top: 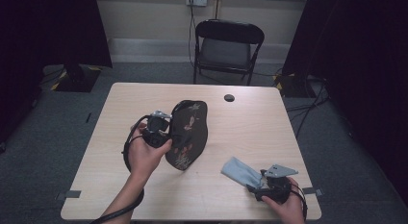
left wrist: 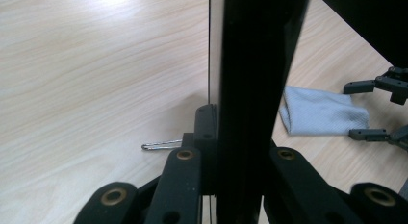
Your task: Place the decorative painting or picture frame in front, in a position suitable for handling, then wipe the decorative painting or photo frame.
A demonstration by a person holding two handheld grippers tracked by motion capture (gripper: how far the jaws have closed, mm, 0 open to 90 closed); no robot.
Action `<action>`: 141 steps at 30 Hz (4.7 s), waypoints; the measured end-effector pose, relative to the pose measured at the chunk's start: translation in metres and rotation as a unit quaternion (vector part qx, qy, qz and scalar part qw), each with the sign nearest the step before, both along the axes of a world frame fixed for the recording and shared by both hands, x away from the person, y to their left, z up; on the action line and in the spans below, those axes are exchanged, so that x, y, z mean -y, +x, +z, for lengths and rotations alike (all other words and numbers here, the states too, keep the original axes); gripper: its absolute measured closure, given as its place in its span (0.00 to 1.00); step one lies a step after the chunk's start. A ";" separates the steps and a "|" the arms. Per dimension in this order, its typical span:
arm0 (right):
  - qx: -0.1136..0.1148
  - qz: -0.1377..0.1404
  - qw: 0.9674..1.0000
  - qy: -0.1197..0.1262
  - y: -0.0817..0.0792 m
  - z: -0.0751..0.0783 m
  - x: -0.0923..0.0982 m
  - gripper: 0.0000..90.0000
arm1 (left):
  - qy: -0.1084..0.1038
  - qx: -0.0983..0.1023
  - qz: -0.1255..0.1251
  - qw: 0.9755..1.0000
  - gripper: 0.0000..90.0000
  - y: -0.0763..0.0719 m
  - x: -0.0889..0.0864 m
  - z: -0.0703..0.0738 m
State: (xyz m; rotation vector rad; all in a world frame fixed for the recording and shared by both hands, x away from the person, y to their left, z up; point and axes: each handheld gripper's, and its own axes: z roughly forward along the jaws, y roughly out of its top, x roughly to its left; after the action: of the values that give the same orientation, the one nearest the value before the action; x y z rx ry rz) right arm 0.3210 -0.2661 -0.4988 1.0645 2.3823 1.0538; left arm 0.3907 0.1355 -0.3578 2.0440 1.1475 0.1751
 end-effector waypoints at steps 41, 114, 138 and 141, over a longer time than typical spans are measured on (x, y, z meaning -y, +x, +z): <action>-0.001 0.000 1.000 0.000 0.000 0.000 -0.002 0.20 | -0.017 -0.009 -0.018 1.000 0.68 -0.044 -0.040 -0.048; -0.082 -0.014 0.995 -0.048 0.012 0.023 -0.021 0.47 | -0.016 0.000 -0.019 1.000 0.86 -0.049 -0.043 -0.058; -0.173 -0.022 0.981 -0.081 0.027 0.042 -0.042 0.92 | -0.017 -0.001 -0.024 1.000 0.86 -0.050 -0.045 -0.060; -0.162 -0.021 0.985 -0.046 0.028 0.054 -0.044 0.92 | -0.011 0.001 -0.027 1.000 0.87 -0.050 -0.044 -0.060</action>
State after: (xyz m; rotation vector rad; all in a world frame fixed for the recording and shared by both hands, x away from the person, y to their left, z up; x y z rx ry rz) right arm 0.3486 -0.2217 -0.4446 1.3325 2.6149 0.7960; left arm 0.3402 0.1799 -0.4176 2.0531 1.0866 0.1362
